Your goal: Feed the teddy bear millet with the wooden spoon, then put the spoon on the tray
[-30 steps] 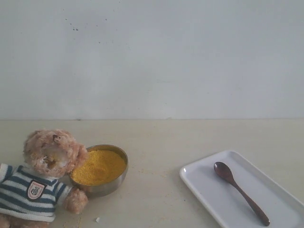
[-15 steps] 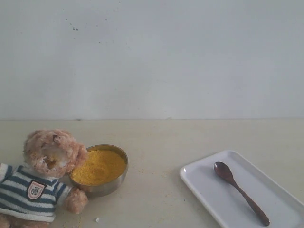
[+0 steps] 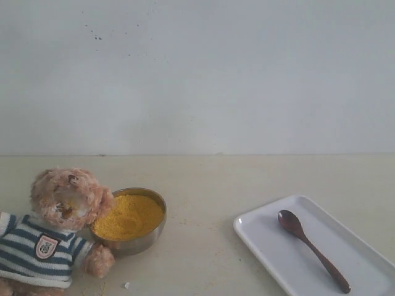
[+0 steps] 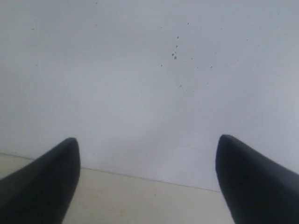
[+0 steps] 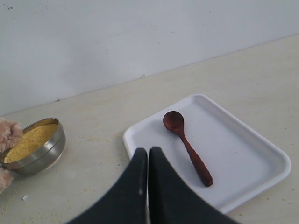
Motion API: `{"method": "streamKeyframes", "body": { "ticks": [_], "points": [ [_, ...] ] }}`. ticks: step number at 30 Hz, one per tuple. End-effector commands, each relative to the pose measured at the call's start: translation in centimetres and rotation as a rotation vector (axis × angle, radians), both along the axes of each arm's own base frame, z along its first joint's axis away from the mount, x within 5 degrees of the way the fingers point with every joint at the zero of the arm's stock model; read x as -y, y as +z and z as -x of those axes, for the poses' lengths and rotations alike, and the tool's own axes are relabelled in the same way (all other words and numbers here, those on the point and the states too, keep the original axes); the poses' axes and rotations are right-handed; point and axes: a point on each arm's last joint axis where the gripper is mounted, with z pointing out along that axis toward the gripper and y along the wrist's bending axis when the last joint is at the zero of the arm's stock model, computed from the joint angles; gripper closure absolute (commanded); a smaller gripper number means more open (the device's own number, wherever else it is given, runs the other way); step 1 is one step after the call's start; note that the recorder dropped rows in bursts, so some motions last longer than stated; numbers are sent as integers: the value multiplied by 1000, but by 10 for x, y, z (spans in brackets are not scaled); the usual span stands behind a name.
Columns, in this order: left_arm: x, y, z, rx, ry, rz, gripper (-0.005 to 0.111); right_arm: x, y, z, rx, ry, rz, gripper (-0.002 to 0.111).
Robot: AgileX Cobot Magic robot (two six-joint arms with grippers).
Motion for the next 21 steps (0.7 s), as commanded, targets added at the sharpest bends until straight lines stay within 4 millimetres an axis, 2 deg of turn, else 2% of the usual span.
{"method": "streamKeyframes", "body": {
  "ticks": [1, 5, 6, 8, 10, 13, 16, 18, 21],
  "points": [
    [0, 7, 1, -7, -8, 43, 43, 0, 1, 0, 9, 0, 9, 108],
    [0, 7, 1, -26, -8, 75, 49, 0, 1, 0, 9, 0, 9, 108],
    [0, 7, 1, -36, -7, 93, 54, 0, 1, 0, 9, 0, 9, 108],
    [0, 7, 1, -48, -7, 114, 73, 0, 1, 0, 9, 0, 9, 108],
    [0, 7, 1, -68, -6, 148, 103, 0, 1, 0, 9, 0, 9, 108],
    [-2, 8, 0, -112, 22, 210, 103, 0, 1, 0, 8, 0, 6, 108],
    [-5, 20, 2, -112, 109, 177, 103, 0, 1, 0, 8, 0, 6, 108],
    [-6, 38, 7, -95, 202, 131, 103, 0, 1, 0, 8, 0, 6, 108],
    [-14, 85, 27, -73, 521, 99, 103, 0, 1, 0, 8, 0, 6, 108]
  ]
}}
